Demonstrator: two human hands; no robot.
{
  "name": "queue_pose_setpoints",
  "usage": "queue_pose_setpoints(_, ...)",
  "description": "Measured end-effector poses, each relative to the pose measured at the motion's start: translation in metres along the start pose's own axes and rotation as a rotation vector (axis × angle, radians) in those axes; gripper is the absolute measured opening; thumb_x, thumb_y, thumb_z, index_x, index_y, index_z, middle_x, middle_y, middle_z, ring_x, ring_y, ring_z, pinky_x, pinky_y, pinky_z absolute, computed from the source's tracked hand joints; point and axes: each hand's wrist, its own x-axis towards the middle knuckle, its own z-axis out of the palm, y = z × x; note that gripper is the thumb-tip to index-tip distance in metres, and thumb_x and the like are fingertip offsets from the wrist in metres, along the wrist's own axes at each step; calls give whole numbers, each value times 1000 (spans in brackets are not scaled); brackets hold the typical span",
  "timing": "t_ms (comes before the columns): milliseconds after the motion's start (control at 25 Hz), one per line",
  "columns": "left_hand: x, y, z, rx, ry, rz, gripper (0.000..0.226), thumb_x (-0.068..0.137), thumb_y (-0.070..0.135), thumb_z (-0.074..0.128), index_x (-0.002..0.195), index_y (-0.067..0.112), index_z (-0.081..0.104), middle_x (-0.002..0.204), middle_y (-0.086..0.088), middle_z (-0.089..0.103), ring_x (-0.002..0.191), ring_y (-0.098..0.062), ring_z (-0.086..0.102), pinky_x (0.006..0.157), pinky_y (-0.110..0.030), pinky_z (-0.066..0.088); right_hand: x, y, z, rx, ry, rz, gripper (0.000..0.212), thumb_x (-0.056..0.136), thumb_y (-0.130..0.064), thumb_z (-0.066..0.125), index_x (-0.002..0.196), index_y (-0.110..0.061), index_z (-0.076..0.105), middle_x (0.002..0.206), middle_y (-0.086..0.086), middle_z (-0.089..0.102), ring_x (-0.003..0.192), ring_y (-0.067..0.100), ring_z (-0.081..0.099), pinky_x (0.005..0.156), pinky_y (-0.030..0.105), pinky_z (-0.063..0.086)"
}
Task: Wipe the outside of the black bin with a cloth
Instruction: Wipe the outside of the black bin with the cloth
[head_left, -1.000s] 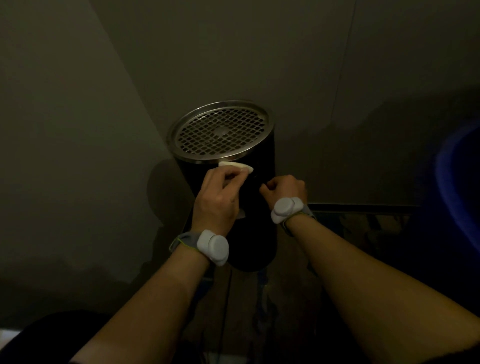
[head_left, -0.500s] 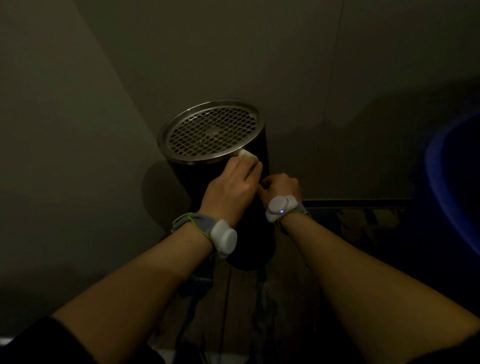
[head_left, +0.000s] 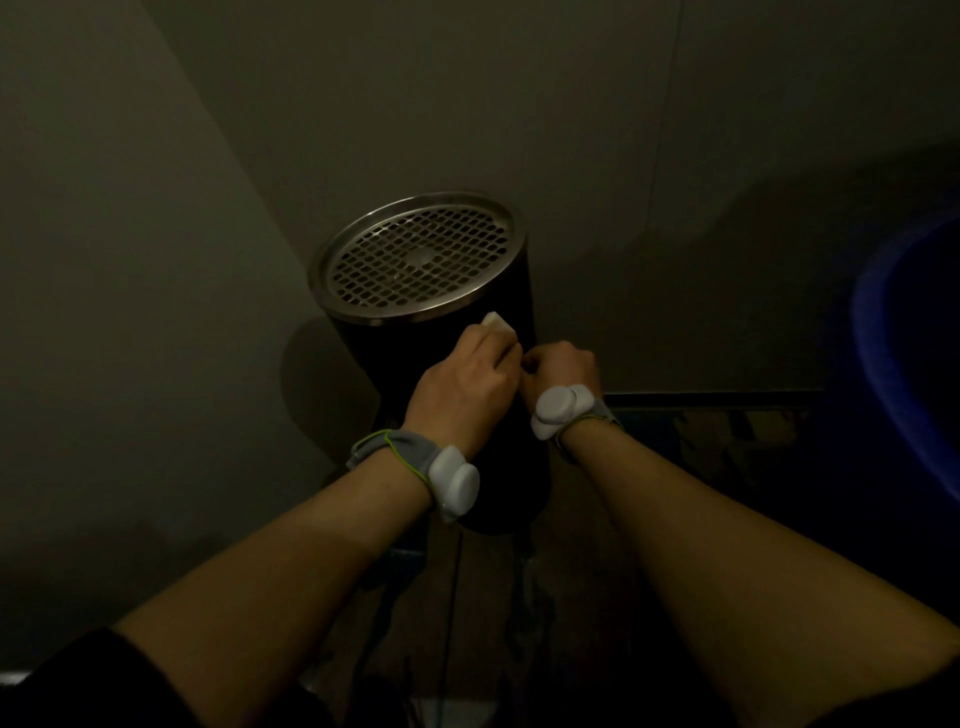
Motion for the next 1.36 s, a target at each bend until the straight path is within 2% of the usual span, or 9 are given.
queue_pose_setpoints(80, -5, -3, 6, -11, -21, -11, 39, 100, 16, 42, 134, 1, 54, 142, -14, 51, 130, -33, 45, 91, -35, 47, 1, 1, 1, -14, -11, -7, 38, 72, -50, 48, 51, -21, 62, 56, -1, 61, 49, 16, 53, 42, 16, 30)
queue_pose_setpoints(160, -12, -8, 12, -43, -38, -31, 39, 99, 17, 49, 136, 5, 53, 143, -11, 51, 131, -31, 44, 92, -35, 48, 2, 2, 3, -37, -20, -16, 38, 76, -53, 53, 59, -22, 67, 65, 2, 67, 55, 19, 58, 46, 19, 40)
queue_pose_setpoints(280, -23, -14, 19, -52, -2, -25, 42, 95, 16, 58, 136, 6, 55, 137, -11, 57, 126, -33, 49, 90, -37, 52, 4, 3, 3, -6, -29, -13, 34, 78, -52, 58, 71, -22, 72, 79, 5, 73, 71, 24, 66, 64, 28, 55)
queue_pose_setpoints(440, -37, -29, 32, -63, 155, 25, 47, 85, 8, 70, 131, 5, 59, 128, -14, 63, 120, -32, 50, 91, -39, 55, 2, 3, 2, 8, 5, -5, 32, 78, -48, 60, 78, -20, 74, 84, 7, 74, 77, 26, 67, 65, 24, 49)
queue_pose_setpoints(640, -47, -48, 42, -61, 281, 31, 41, 92, 9, 63, 132, 8, 58, 129, -10, 62, 118, -30, 51, 91, -40, 55, 0, 2, 2, 3, 38, -27, 32, 80, -45, 61, 79, -17, 76, 85, 8, 75, 80, 28, 67, 69, 25, 51)
queue_pose_setpoints(1000, -29, -51, 30, -101, 442, 64, 34, 95, 5, 61, 129, 5, 61, 127, -13, 63, 113, -33, 56, 92, -40, 52, 2, 5, 4, -7, 42, 2, 35, 79, -48, 59, 72, -17, 74, 72, 5, 72, 51, 14, 52, 53, 16, 38)
queue_pose_setpoints(1080, -20, -45, 25, -92, 422, 65, 38, 91, 5, 64, 129, 5, 61, 127, -13, 63, 113, -33, 55, 91, -40, 53, 2, 4, 2, -25, 32, -16, 37, 79, -48, 57, 71, -16, 73, 69, 4, 71, 47, 8, 46, 45, 14, 30)
queue_pose_setpoints(1240, -4, -26, 17, -51, 350, 43, 37, 91, 9, 55, 127, 4, 62, 127, -12, 64, 112, -33, 57, 84, -37, 55, 2, 5, 2, -22, 12, -28, 35, 78, -46, 56, 65, -17, 70, 62, 2, 66, 51, 15, 54, 43, 17, 30)
queue_pose_setpoints(1360, 3, -14, 14, -20, 275, 27, 35, 88, 4, 61, 123, 1, 64, 124, -16, 65, 110, -38, 60, 75, -41, 59, 1, 3, 2, -25, 4, -19, 38, 75, -47, 52, 54, -17, 62, 52, -2, 59, 46, 12, 50, 40, 17, 27)
